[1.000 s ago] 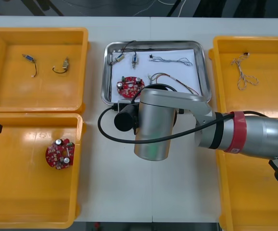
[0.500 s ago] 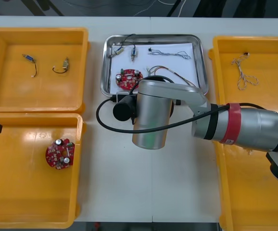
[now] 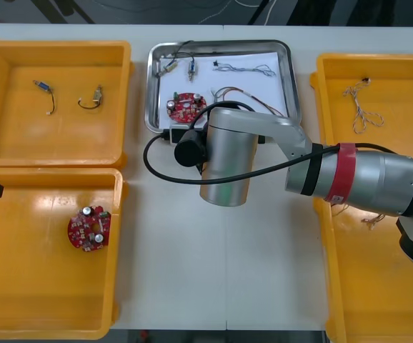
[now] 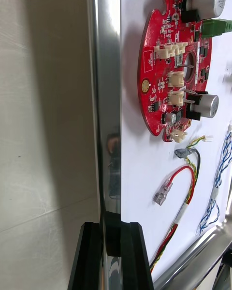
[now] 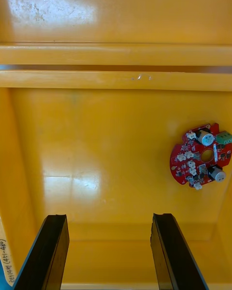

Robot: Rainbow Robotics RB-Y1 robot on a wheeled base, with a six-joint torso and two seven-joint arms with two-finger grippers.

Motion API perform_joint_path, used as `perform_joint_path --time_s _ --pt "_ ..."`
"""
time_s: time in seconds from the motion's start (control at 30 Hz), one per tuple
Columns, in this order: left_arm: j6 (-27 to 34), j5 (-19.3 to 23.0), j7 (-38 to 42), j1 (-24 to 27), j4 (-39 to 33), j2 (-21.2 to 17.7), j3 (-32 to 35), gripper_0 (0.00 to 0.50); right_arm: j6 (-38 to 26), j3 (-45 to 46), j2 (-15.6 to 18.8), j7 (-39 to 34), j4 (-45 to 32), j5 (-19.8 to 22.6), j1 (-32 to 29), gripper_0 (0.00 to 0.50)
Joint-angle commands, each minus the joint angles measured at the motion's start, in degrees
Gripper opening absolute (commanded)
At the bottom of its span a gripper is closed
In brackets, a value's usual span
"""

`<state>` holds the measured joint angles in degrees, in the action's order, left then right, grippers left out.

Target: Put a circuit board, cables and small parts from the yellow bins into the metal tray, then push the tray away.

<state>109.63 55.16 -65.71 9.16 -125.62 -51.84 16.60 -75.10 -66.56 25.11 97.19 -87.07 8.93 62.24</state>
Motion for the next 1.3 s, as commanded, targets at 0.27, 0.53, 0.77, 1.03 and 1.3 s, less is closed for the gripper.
perform_joint_path --time_s 0.27,0.53,0.77,1.03,1.3 --pt "0.37 -0.49 -4.51 -1.07 -1.56 -1.07 1.77 0.500 2.33 2.05 -1.21 -1.74 1.03 0.21 3.24 0.000" --pt "0.37 -0.49 -4.51 -1.07 -1.56 -1.07 1.77 0.500 2.68 2.05 -1.21 -1.56 1.38 0.21 3.24 0.180" --pt "0.37 -0.49 -4.51 -1.07 -1.56 -1.07 1.77 0.500 2.77 2.05 -1.21 -1.56 1.38 0.21 3.24 0.500" --pt "0.37 -0.49 -4.51 -1.07 -1.56 -1.07 1.77 0.500 -1.36 7.14 -1.21 -1.12 -1.17 6.89 3.24 0.500" --pt "0.37 -0.49 -4.51 -1.07 -1.56 -1.07 1.77 0.500 -12.61 9.08 -1.21 -1.74 -9.52 10.50 2.98 0.500"
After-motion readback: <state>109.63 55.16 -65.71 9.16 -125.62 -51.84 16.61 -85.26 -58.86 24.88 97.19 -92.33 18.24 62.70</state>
